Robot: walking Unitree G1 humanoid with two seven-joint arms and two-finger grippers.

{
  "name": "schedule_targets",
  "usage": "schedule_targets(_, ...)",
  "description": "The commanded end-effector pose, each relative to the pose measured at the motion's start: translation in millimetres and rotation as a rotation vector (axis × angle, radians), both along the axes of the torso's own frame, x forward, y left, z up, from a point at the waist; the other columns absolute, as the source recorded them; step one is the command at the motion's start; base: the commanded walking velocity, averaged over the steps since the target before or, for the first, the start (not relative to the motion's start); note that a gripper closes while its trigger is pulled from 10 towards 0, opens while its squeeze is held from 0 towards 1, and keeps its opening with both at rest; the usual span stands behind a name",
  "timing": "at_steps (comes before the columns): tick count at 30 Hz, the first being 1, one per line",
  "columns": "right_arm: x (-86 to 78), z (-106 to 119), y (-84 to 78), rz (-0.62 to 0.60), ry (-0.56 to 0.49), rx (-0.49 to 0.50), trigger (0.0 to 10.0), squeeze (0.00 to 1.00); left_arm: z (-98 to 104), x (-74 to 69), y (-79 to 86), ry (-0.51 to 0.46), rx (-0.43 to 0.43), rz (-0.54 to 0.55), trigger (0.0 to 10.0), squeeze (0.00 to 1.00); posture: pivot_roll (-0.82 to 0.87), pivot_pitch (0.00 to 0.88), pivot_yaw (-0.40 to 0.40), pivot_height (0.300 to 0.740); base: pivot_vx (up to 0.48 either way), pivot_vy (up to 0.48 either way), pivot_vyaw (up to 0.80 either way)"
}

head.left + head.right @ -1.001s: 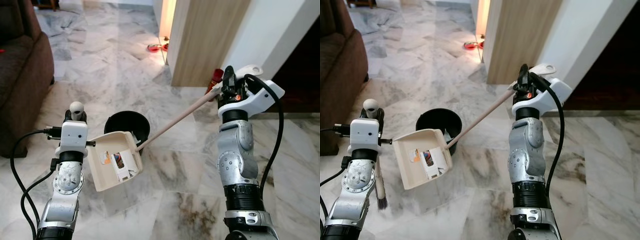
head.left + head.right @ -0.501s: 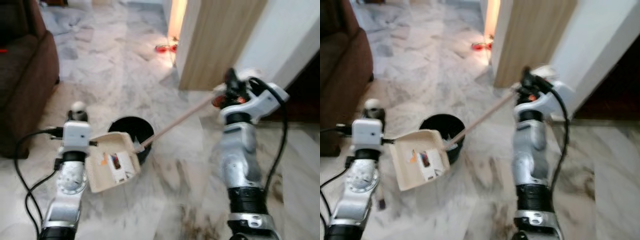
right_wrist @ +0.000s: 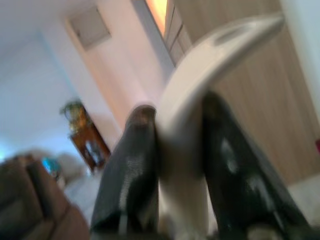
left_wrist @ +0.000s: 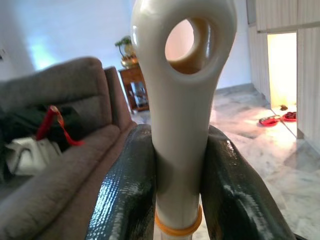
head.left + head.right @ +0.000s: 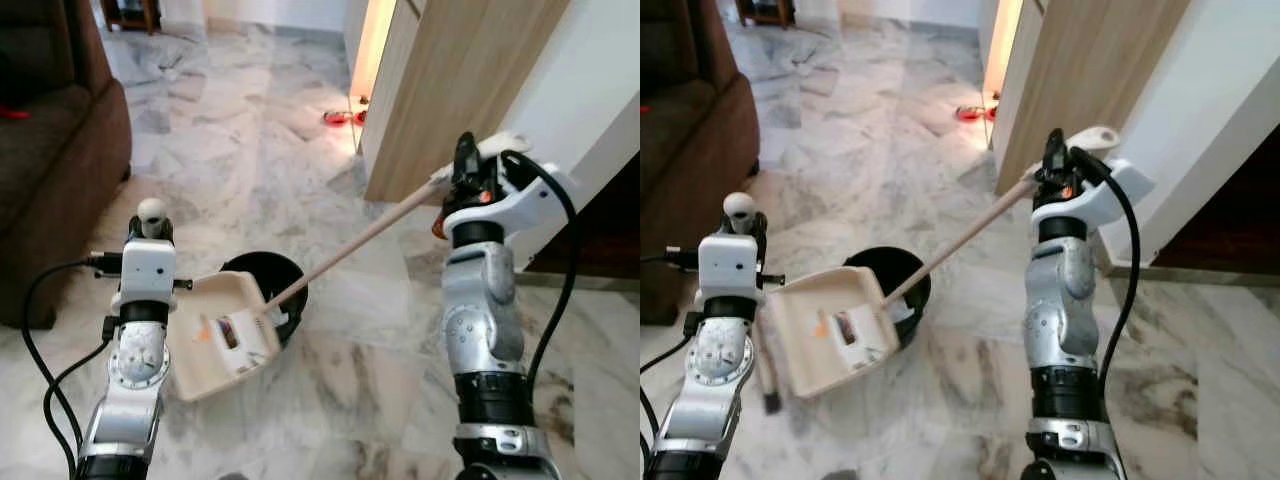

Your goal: Sweep floor

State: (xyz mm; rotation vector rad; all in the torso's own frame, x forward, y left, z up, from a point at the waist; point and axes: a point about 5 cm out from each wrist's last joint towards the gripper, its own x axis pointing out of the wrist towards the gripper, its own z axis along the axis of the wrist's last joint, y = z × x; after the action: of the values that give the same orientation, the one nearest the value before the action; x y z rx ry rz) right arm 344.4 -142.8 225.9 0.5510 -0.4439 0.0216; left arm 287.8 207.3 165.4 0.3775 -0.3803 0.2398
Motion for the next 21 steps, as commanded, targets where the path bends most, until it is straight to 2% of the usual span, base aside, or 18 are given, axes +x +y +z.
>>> schedule_targets(1, -1.5, 10.8, 0.9, 0.009, -0.045, 0.037, 10.0, 0.0, 12.9, 0.2, -0.9, -0.056, 0.03, 0.0, 10.0, 0.0, 0.23, 0.128, -0.131, 0.74, 0.315, 0.0, 0.0)
schedule_targets(21, -0.7, 12.7, 1.5, 0.018, -0.046, 0.042, 10.0, 0.0, 14.8, 0.5, 0.2, -0.068, 0.025, 0.013, 10.0, 0.0, 0.23, 0.141, -0.137, 0.74, 0.316, 0.0, 0.0)
